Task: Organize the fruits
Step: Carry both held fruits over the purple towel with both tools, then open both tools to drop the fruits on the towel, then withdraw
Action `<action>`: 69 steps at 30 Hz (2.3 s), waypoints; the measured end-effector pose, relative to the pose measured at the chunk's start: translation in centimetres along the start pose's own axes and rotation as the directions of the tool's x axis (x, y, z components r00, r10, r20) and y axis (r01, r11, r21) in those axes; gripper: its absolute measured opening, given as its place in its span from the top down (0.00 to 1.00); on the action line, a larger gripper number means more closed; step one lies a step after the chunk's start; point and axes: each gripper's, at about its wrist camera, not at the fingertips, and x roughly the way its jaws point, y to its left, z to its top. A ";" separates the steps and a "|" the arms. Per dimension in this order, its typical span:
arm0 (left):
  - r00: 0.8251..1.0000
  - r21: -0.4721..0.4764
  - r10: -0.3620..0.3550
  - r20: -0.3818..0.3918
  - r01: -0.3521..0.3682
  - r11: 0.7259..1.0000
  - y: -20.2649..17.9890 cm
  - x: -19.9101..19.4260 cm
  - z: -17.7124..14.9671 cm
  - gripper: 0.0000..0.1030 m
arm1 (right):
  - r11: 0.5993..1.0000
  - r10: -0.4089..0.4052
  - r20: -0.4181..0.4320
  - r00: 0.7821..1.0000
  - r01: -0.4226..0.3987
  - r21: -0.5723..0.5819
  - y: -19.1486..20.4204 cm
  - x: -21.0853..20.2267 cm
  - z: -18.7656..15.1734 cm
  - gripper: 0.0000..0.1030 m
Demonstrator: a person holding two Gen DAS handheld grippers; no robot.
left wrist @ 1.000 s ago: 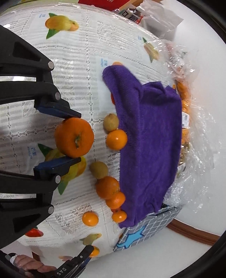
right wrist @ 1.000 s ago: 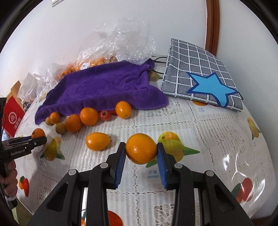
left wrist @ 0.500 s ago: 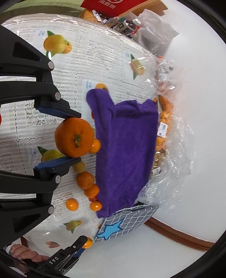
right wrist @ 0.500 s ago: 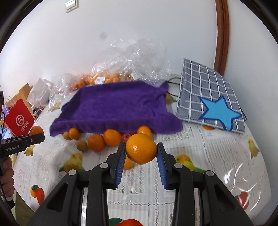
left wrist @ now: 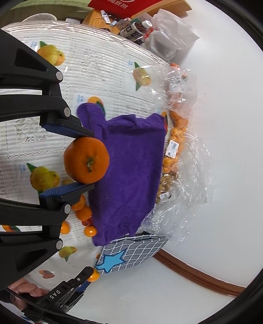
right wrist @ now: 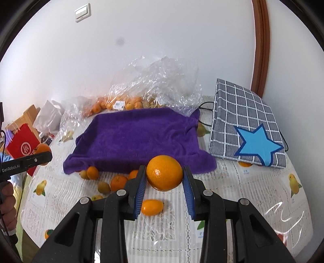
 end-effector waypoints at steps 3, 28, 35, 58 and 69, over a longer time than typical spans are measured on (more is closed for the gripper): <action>1.000 -0.004 0.005 0.008 -0.005 1.000 0.3 0.2 1.0 0.61 | 1.000 0.004 0.004 1.000 -0.004 0.002 -0.2 0.4 0.9 0.66; 0.991 -0.036 0.056 -0.118 -0.060 0.998 2.5 16.1 8.9 0.61 | 0.999 -0.003 -0.092 0.996 -0.001 -0.043 -1.8 16.0 7.5 0.66; 0.987 0.000 0.060 -0.150 -0.061 0.998 2.0 19.2 9.1 0.61 | 0.998 -0.013 -0.156 0.988 0.005 -0.057 -1.1 21.2 7.5 0.66; 0.990 0.033 0.052 -0.129 -0.049 0.998 -0.4 18.1 9.0 0.42 | 0.996 -0.014 -0.168 0.986 -0.001 -0.087 -0.2 21.1 7.0 0.27; 0.997 0.021 0.058 -0.050 -0.057 0.998 -0.8 9.9 6.3 0.42 | 1.000 -0.031 -0.035 0.999 0.031 -0.007 -1.4 11.5 6.0 0.24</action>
